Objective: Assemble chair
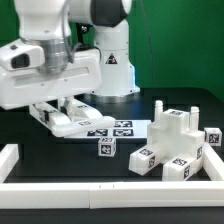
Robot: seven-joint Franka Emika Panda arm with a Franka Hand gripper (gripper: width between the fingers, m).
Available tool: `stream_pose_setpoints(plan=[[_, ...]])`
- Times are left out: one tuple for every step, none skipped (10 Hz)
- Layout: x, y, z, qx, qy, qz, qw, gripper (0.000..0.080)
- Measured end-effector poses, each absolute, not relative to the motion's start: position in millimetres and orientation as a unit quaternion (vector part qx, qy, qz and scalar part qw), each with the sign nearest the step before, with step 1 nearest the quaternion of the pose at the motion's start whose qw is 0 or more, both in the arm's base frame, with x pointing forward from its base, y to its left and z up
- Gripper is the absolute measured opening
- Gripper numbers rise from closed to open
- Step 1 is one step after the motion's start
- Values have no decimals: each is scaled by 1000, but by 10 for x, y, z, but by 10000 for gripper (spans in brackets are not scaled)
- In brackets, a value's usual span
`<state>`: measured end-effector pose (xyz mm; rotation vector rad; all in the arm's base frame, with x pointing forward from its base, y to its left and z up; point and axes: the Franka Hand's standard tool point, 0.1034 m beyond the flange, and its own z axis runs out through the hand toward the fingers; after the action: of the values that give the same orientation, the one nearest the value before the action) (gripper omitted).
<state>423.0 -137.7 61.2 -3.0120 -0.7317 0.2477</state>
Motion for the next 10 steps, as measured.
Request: stream_pose_setpoints(plan=[[4232,-1386,610,-969,-234,80,16,282],[4240,-1375,617,-968,-236,79,16,282],[4329,-1336,739,-966,-250,65,13,282],[4436,-1326,931,-963,-266,42,10,282],[4483,-1350,1012,-957,-286,35,8,282],[4501,-1330,1016,-954,-298,31,6,282],[4485,-1332,990,-954,-297,34,7,282],[4483,-1332,987,-954,-297,35,7,282],[4482,-1332,985,-954,-297,35,7,282],[4489,-1325,990,-953,-302,35,7,282]])
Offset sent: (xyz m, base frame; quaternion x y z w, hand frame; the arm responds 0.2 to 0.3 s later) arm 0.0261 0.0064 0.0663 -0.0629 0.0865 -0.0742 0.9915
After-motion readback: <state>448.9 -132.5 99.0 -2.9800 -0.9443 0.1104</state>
